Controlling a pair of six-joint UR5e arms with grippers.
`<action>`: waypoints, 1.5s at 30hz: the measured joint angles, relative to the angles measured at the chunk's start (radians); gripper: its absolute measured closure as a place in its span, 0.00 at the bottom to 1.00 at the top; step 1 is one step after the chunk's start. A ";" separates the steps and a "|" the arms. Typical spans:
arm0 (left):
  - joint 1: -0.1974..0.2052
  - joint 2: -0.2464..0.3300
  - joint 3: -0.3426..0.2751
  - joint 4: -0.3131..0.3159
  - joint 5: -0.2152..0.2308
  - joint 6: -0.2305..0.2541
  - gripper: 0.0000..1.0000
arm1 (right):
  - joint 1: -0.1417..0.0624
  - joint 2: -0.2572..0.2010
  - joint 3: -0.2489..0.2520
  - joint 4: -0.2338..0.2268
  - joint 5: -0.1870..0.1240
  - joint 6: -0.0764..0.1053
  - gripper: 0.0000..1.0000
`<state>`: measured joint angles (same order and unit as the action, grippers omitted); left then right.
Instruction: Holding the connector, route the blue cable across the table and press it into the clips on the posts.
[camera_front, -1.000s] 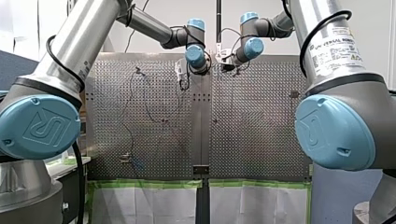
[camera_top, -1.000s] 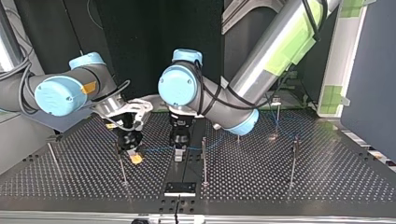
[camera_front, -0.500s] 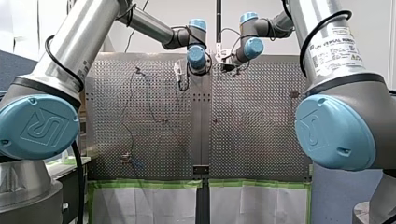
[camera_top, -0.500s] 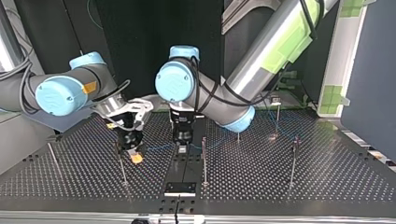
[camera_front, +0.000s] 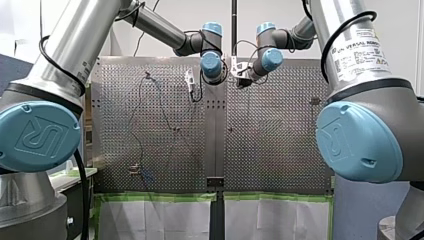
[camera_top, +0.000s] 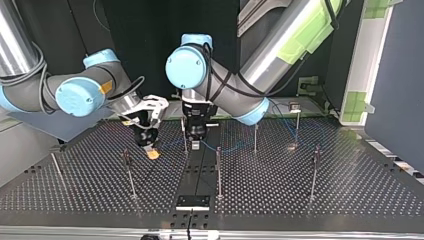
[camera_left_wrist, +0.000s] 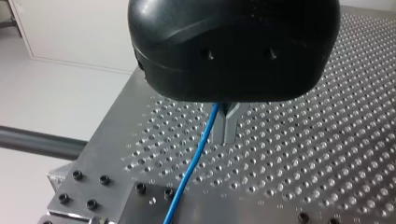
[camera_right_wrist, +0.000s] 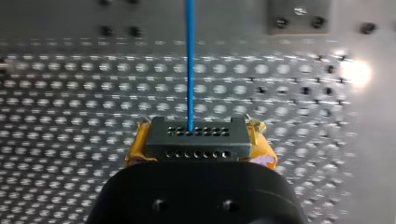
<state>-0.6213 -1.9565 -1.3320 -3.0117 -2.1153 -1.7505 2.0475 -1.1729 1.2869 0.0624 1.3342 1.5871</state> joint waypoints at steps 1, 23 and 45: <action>-0.004 0.003 -0.008 0.009 0.000 -0.001 1.00 | 0.000 0.000 0.008 -0.002 0.000 -0.001 1.00; -0.005 -0.015 -0.196 0.195 0.088 -0.045 1.00 | -0.005 0.000 0.187 -0.073 0.012 0.002 1.00; 0.005 -0.107 -0.385 0.292 0.198 -0.093 1.00 | -0.019 0.000 0.339 -0.201 0.029 0.008 1.00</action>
<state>-0.6167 -2.0637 -1.7174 -2.7193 -1.9174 -1.8435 2.0288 -1.1730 1.6259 -0.1384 1.3631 1.5956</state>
